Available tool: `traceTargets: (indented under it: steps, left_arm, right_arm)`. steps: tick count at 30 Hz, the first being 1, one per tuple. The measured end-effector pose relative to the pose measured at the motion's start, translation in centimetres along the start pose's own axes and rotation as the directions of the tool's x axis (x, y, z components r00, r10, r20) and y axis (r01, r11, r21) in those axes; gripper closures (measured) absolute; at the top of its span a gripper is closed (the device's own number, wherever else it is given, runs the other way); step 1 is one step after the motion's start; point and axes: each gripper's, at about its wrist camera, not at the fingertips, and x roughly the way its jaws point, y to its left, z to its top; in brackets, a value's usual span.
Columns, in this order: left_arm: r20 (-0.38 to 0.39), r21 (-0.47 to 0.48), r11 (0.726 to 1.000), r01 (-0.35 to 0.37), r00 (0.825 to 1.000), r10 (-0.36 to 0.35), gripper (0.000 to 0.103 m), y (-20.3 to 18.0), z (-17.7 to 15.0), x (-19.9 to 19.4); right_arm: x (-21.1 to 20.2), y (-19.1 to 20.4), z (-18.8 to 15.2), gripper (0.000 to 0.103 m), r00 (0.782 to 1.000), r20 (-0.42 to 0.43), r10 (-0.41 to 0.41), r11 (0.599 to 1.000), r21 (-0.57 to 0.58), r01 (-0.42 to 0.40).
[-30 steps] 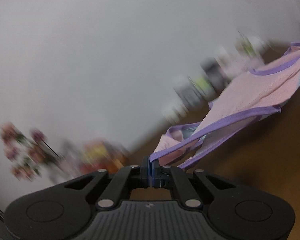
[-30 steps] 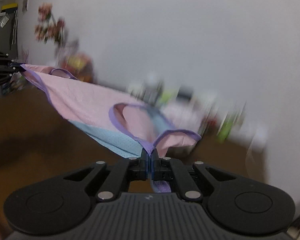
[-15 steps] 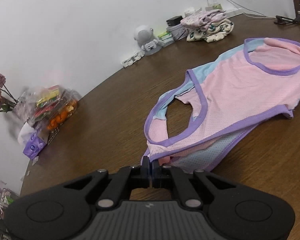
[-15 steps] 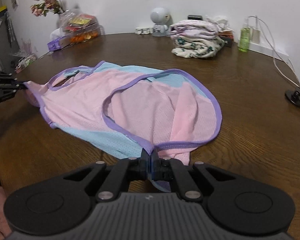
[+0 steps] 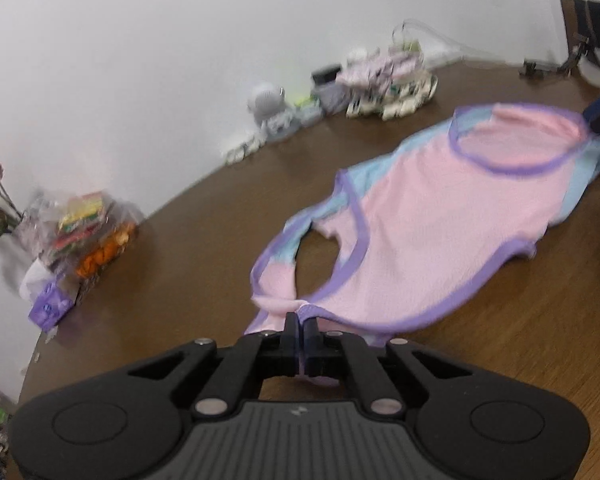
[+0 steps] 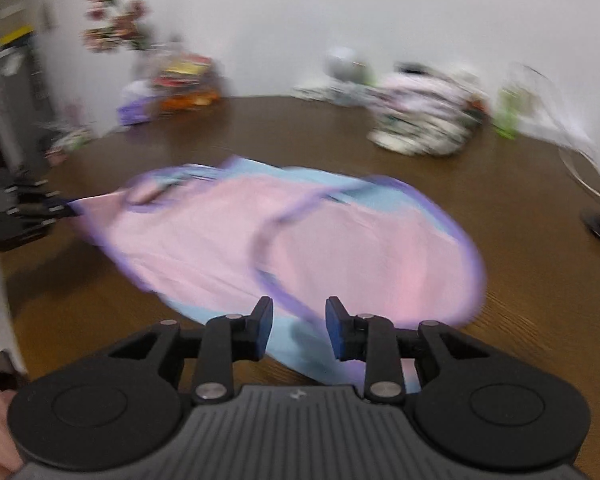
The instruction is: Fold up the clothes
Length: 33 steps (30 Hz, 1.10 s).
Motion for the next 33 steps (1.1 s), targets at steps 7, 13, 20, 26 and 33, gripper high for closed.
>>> traceTargets:
  steps: [7,13,20,26,33]
  left_arm:
    - [0.063,0.115,0.975,0.192,0.978,-0.200,0.102,-6.2,0.6,-1.2]
    - [0.061,0.089,0.966,0.241,0.967,-0.247,0.095,-7.5,0.2,-1.0]
    - [0.115,0.051,0.958,0.283,0.951,-0.287,0.050,-5.5,-1.5,-3.9]
    - [0.095,-0.041,0.976,0.215,0.973,-0.210,0.050,-1.8,-2.5,-4.3]
    - [0.069,-0.058,0.993,0.099,0.993,-0.095,0.050,1.6,-1.5,-1.0]
  right_arm:
    - [3.9,5.5,5.1,0.070,0.979,0.033,0.200,0.979,-0.054,-0.198]
    - [10.8,7.5,10.8,0.067,0.962,-0.071,0.265,0.964,0.007,-0.265]
    - [17.7,10.4,13.7,0.067,0.965,-0.167,0.201,0.975,-0.056,-0.213]
    - [22.2,11.5,14.0,0.081,0.959,-0.248,0.137,0.985,-0.065,-0.158]
    - [19.1,8.6,13.4,0.102,0.966,-0.154,0.206,0.979,0.046,-0.201]
